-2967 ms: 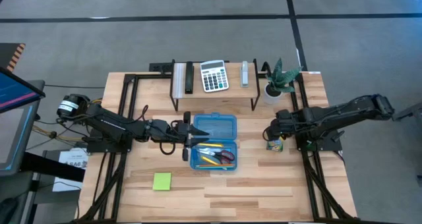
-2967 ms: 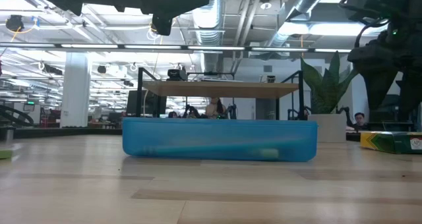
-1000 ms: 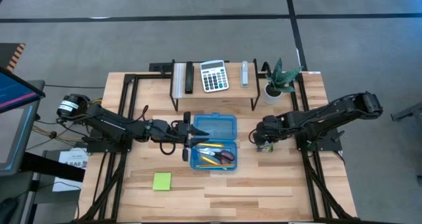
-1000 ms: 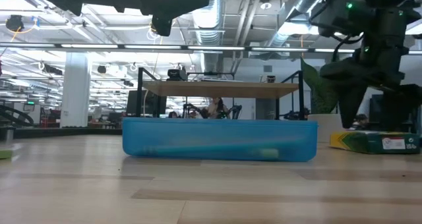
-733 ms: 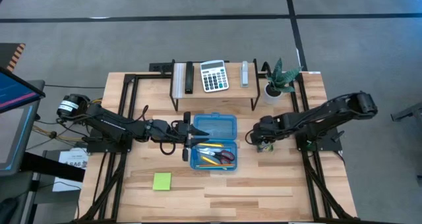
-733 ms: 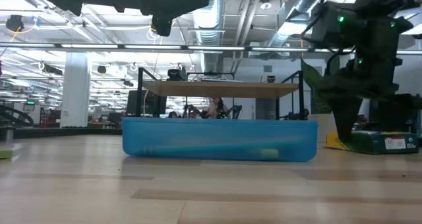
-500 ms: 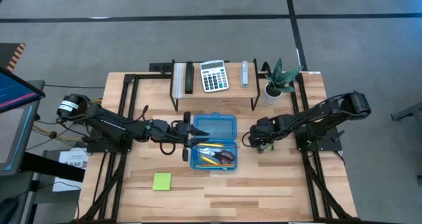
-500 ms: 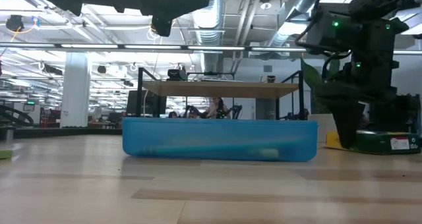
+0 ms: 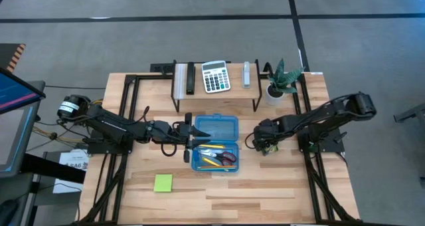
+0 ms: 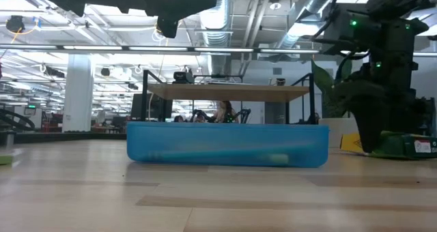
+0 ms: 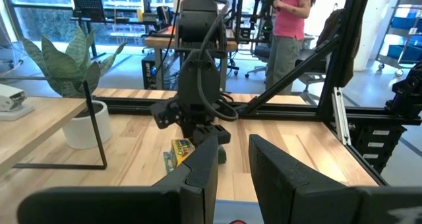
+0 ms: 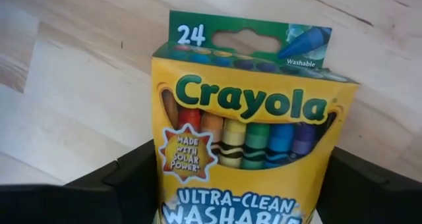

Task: Pack school essentials
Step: Put the yellow crayon box into the blue supply box

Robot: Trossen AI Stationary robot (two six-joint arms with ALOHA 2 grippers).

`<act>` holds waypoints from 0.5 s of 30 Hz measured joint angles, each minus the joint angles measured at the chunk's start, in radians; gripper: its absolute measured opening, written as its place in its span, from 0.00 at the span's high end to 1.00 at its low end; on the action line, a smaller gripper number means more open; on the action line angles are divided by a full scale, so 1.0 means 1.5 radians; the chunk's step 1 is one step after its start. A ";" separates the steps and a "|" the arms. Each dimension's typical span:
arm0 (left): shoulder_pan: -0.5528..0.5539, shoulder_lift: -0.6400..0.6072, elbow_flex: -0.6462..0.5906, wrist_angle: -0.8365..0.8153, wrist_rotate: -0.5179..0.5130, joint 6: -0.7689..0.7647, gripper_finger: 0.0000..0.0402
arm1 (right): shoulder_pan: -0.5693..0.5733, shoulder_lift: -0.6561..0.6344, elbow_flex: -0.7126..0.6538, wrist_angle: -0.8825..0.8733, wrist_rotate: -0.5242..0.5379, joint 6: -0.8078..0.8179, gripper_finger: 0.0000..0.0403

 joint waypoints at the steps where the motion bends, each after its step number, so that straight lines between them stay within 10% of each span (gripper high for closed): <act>1: 0.000 0.000 0.000 0.000 0.000 0.000 0.82 | 0.000 -0.003 0.000 -0.001 0.000 0.000 0.17; 15: 0.000 -0.004 0.000 -0.003 0.000 0.007 0.82 | 0.000 -0.046 -0.001 0.003 -0.010 -0.038 0.22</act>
